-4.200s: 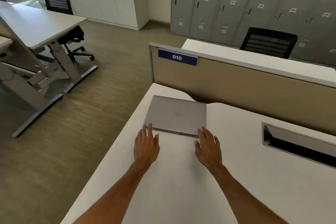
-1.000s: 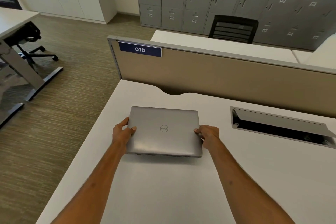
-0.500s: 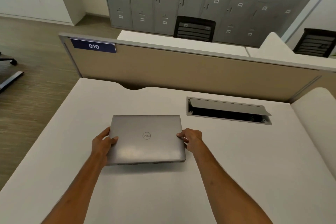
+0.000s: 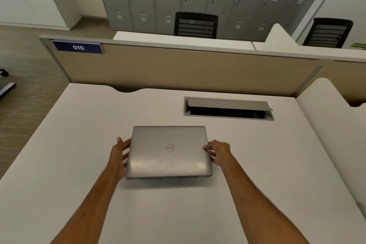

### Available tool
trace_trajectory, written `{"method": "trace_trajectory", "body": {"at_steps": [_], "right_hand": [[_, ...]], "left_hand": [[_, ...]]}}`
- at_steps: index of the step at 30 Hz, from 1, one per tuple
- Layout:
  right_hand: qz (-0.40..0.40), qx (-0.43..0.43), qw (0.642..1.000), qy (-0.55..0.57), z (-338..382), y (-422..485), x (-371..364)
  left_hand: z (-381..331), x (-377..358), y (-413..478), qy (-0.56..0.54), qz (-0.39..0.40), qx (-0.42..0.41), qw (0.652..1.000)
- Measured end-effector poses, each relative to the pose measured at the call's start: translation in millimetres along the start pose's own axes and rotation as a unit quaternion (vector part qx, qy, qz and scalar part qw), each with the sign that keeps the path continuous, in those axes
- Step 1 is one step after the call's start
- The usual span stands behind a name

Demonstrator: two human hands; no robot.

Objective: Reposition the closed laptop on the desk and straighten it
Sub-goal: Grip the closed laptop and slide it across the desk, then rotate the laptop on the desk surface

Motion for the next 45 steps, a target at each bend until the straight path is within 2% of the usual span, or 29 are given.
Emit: {"method": "trace_trajectory", "body": {"at_steps": [11,27,40,45], "right_hand": [[-0.008,-0.004,1.000,0.021,-15,11,74],[-0.075,-0.016,0.997,0.009,-59,48,166],[-0.123,0.010,0.991,-0.041,-86,42,188],[-0.136,0.012,0.988,-0.066,-93,43,188]], "left_hand": [[38,-39,-19,0.050,0.024,-0.030,0.998],[107,-89,-57,0.069,0.043,0.013,0.997],[147,-77,-75,0.084,0.014,0.058,0.995],[143,-79,-84,0.094,0.008,0.049,0.994]]}}
Point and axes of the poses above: each hand's wrist, its own y-axis towards the middle knuckle, its own x-axis out of the back of the hand, z = x × y, the point moved 8 cm from there along y, towards the middle knuckle, and after that the axes turned 5 degrees about -z, right-handed, at the moved point
